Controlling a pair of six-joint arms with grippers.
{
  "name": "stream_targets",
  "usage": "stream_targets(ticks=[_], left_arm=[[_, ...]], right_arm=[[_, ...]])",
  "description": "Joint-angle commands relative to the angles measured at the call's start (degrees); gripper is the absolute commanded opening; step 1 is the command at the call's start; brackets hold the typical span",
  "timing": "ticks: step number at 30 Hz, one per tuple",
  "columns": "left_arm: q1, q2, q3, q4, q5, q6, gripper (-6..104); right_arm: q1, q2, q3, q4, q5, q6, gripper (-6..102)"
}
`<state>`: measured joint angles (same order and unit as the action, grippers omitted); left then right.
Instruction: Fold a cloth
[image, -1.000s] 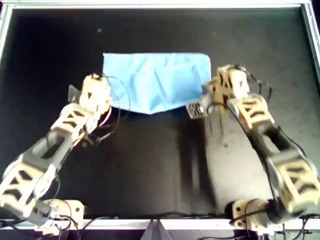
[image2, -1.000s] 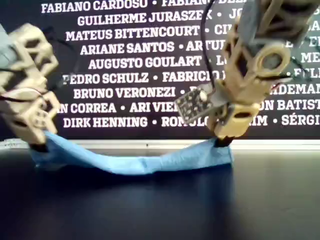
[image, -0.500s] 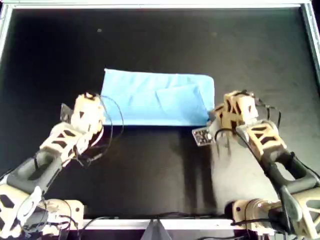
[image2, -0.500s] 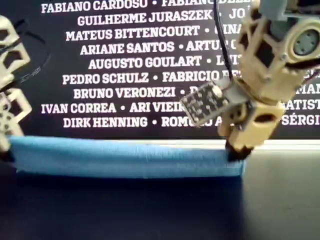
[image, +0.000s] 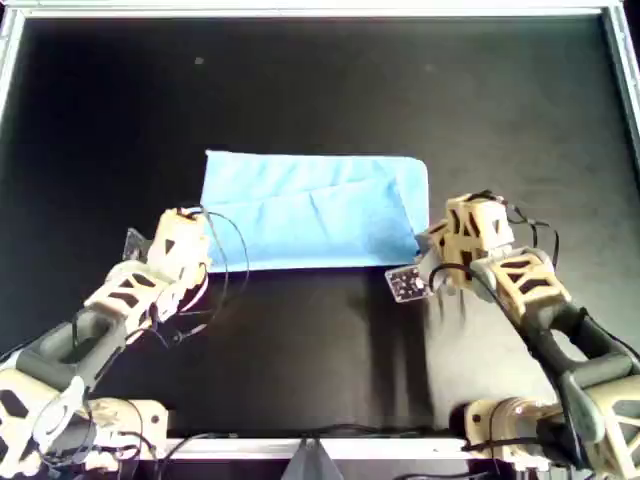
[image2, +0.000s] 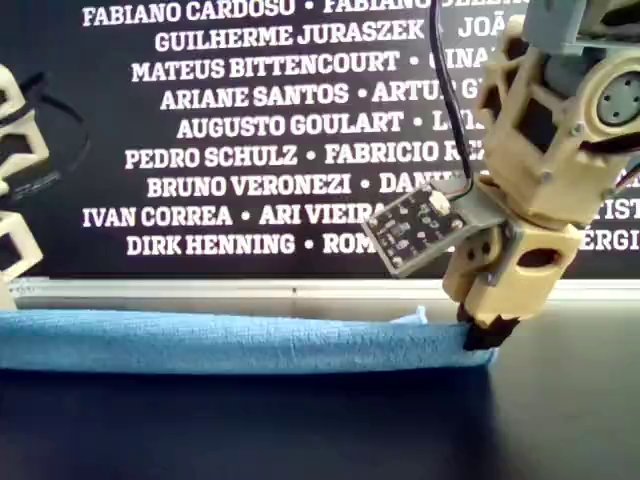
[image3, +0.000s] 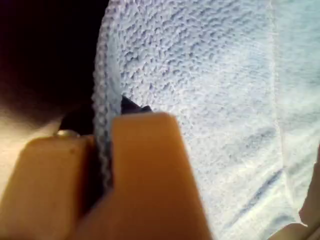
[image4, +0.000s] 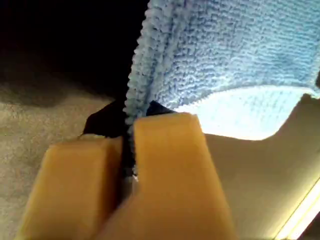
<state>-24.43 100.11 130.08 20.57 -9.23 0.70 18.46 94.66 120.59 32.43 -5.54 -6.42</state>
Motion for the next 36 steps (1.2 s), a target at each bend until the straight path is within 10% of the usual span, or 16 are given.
stream_targets(ticks=[1,11,36], left_arm=[[0.70,2.99,-0.26,-0.62,-0.35,0.35,5],[0.70,4.31,0.62,-0.53,-0.53,0.70,58],[1.76,78.57,36.21,-0.62,-1.49,0.70,60]], right_arm=[[-0.70,2.81,-0.44,0.79,0.97,0.26,-1],[-0.79,9.49,7.38,0.70,0.97,-0.53,39],[-0.70,56.87,36.12,0.70,0.97,-0.53,51]])
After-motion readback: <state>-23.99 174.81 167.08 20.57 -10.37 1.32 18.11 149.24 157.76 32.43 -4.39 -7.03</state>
